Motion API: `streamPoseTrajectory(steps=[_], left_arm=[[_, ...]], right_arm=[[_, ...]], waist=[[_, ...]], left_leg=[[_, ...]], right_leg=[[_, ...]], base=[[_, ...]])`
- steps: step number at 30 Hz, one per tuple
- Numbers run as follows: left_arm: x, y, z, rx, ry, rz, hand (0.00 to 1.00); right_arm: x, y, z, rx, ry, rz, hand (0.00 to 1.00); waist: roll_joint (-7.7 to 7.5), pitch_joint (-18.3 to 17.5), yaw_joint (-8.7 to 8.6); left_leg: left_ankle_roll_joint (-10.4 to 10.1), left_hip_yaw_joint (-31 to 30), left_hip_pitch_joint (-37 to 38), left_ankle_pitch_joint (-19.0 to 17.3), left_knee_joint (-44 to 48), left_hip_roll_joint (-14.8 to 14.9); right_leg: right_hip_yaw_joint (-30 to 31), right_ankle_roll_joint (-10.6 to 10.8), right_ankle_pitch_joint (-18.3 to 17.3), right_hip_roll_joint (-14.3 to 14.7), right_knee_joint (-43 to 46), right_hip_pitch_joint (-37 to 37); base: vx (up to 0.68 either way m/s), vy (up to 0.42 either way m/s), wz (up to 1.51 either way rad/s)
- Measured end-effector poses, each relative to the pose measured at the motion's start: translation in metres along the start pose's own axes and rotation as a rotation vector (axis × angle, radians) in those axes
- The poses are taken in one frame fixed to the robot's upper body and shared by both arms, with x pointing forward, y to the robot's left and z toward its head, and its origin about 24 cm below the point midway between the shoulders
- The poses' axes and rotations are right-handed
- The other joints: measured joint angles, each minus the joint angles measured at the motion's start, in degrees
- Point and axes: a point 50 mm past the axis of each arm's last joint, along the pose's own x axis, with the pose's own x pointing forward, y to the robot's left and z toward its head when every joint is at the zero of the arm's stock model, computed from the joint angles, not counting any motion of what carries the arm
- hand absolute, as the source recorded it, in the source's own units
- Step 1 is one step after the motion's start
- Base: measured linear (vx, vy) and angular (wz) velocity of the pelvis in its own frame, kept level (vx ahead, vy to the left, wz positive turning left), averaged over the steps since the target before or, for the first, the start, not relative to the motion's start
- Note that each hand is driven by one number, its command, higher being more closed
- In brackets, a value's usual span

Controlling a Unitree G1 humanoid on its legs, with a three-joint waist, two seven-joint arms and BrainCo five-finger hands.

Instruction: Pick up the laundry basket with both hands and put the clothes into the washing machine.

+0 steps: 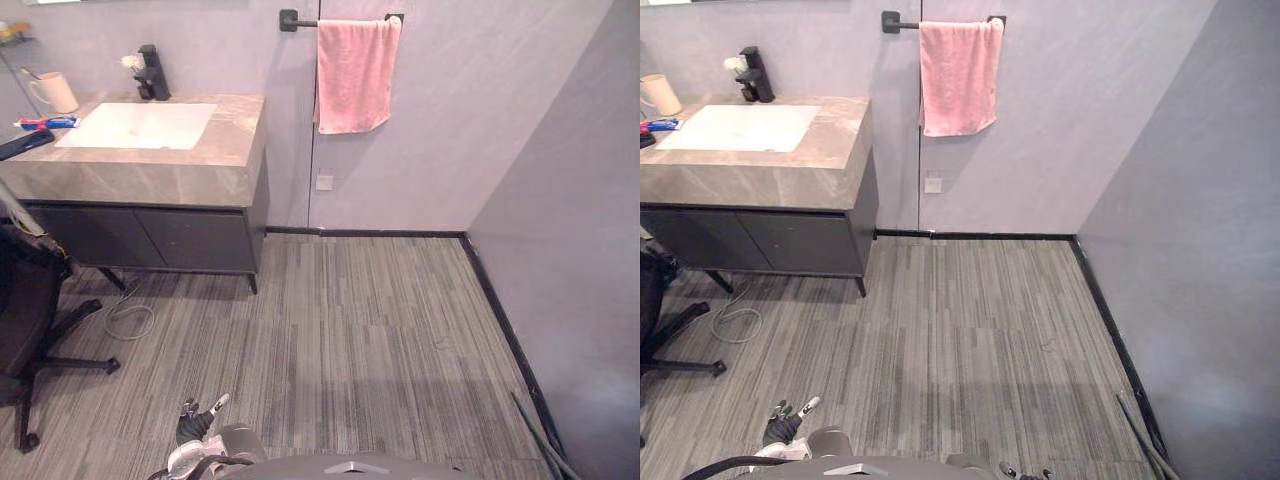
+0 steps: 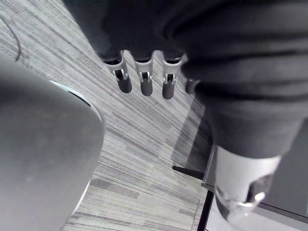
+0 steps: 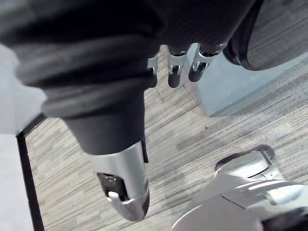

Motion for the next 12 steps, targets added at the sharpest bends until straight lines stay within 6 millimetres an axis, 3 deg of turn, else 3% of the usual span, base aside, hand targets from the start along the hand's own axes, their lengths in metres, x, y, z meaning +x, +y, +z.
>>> streamPoseTrajectory(steps=[1, 2, 3, 5, 7, 10, 12], left_arm=[[-0.001, -0.001, -0.003, -0.007, 0.010, 0.000, 0.00], [-0.001, -0.002, -0.005, -0.008, 0.021, -0.003, 0.00], [-0.001, -0.001, -0.007, -0.004, 0.029, 0.000, 0.00], [0.003, 0.010, -0.003, 0.033, 0.025, 0.010, 0.00], [0.004, 0.016, -0.003, 0.056, 0.031, 0.011, 0.00], [0.005, 0.017, -0.005, 0.092, 0.043, 0.000, 0.00], [0.005, 0.016, -0.005, 0.117, 0.045, -0.011, 0.00]], right_arm=[[0.001, 0.002, 0.004, 0.009, -0.010, 0.003, 0.00], [0.002, -0.001, 0.005, 0.012, -0.014, -0.006, 0.00], [0.004, 0.004, 0.010, 0.018, -0.021, 0.001, 0.00], [0.002, 0.016, 0.006, 0.049, 0.001, 0.019, 0.00], [0.001, 0.018, 0.000, 0.055, 0.022, 0.018, 0.00], [0.002, 0.018, -0.001, 0.038, 0.028, 0.020, 0.00], [0.003, 0.016, -0.001, 0.025, 0.033, 0.018, 0.00]], waist=[[0.18, -0.2, 0.00], [0.95, -0.5, 0.00], [0.84, -0.8, -0.03], [-1.35, -0.7, -0.94], [-2.27, -1.0, -1.04], [-2.16, -1.1, -1.24], [-1.85, -1.0, -1.54]], left_leg=[[-0.7, -0.4, 2.5, 4.7, -12.4, -2.4], [-0.7, -0.7, 2.7, 10.0, -16.0, -2.7], [-3.8, -0.8, 3.7, 9.5, -17.4, -3.8], [-2.5, 0.6, 5.4, 10.3, -20.4, -6.6], [-2.2, 1.4, 7.4, 10.5, -22.3, -7.8], [-1.4, 2.8, 9.4, 11.6, -24.8, -8.9], [-1.2, 3.4, 9.9, 13.8, -27.9, -9.4]], right_leg=[[0.9, 1.3, 0.2, -0.9, 0.0, 0.2], [1.4, 2.6, -0.1, -0.8, -0.1, 0.2], [3.1, 4.7, -1.3, -1.4, -0.7, 0.4], [4.0, 5.3, -0.1, -4.2, -3.6, 1.7], [5.1, 5.2, 1.6, -5.1, -6.3, 3.6], [6.4, 5.3, 2.3, -6.1, -8.4, 4.5], [6.7, 7.2, 2.7, -6.6, -10.2, 4.1]], base=[[0.18, 0.267, -0.26], [0.21, 0.342, -0.37], [0.15, 0.266, -0.20], [0.13, 0.249, -0.08], [0.05, 0.137, -0.13], [-0.03, 0.087, -0.20], [-0.10, 0.000, -0.11]])
